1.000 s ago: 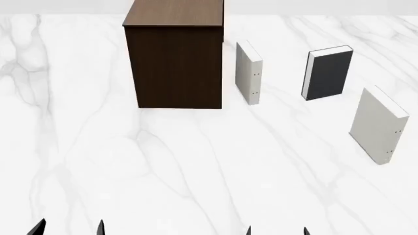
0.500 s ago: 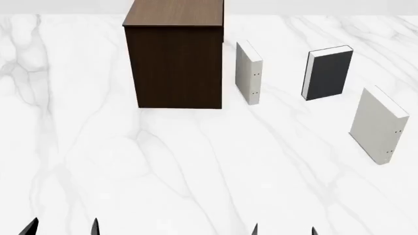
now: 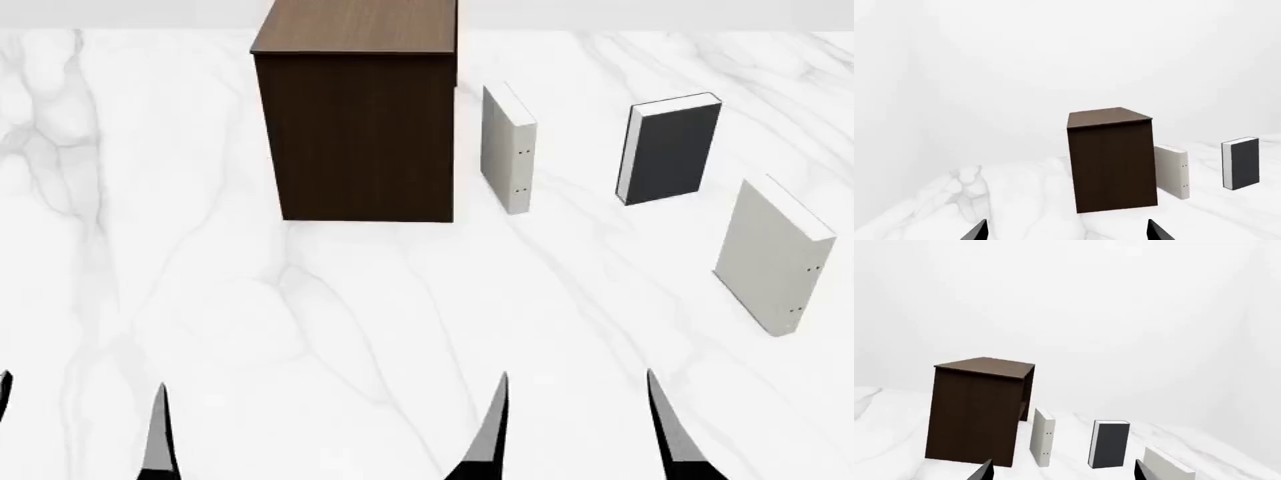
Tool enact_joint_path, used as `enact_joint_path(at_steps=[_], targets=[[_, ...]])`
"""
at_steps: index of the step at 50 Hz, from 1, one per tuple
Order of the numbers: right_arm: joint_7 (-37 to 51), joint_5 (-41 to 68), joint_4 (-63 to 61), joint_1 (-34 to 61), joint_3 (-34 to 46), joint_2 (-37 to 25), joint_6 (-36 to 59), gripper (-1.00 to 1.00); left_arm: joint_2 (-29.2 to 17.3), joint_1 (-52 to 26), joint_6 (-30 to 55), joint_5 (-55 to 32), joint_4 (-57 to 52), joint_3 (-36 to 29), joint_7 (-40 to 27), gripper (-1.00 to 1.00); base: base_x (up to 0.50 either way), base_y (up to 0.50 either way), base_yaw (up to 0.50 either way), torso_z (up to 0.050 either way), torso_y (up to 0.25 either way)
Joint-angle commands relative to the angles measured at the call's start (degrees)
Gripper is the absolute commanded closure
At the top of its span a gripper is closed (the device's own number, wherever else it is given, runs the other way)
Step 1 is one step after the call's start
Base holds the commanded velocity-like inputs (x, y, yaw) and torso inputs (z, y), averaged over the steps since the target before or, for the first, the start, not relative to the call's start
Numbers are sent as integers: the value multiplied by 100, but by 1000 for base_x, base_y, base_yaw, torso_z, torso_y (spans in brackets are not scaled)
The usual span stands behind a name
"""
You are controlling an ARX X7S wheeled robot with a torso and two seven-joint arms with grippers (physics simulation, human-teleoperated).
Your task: Pick up the book in the middle and place it on the cabinet shelf.
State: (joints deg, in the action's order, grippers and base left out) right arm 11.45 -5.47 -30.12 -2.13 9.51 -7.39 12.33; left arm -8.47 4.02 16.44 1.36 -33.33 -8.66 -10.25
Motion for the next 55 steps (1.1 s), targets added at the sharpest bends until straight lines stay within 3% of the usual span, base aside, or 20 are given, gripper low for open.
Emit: enact_joint_path(at_steps=[1,15,16,21,55], targets=[[-171,-328,-1147,52,109,-30,681,-100,-10,-8,618,243,-1063,-4,70,-100,0,0,0,0,0],[-150,-332,-1529,110,215,-97,897,-100,-105,-32,712,270,-1355,-143,43,-100,0,0,0,0,0],[-98,-569,-1588,170,270,-88,1234,-100,-109,-28,725,283,-1375,-164,36,-100,0,0,0,0,0],[-216,-197,-1672,136,131,-123,1135,-100,-122,-22,712,290,-1383,-227,13,-100,0,0,0,0,0],[-46,-54,-1720,181,172,-244,1214,-100,-246,-74,865,292,-1510,-456,-105,-100,499,0,0,0,0]])
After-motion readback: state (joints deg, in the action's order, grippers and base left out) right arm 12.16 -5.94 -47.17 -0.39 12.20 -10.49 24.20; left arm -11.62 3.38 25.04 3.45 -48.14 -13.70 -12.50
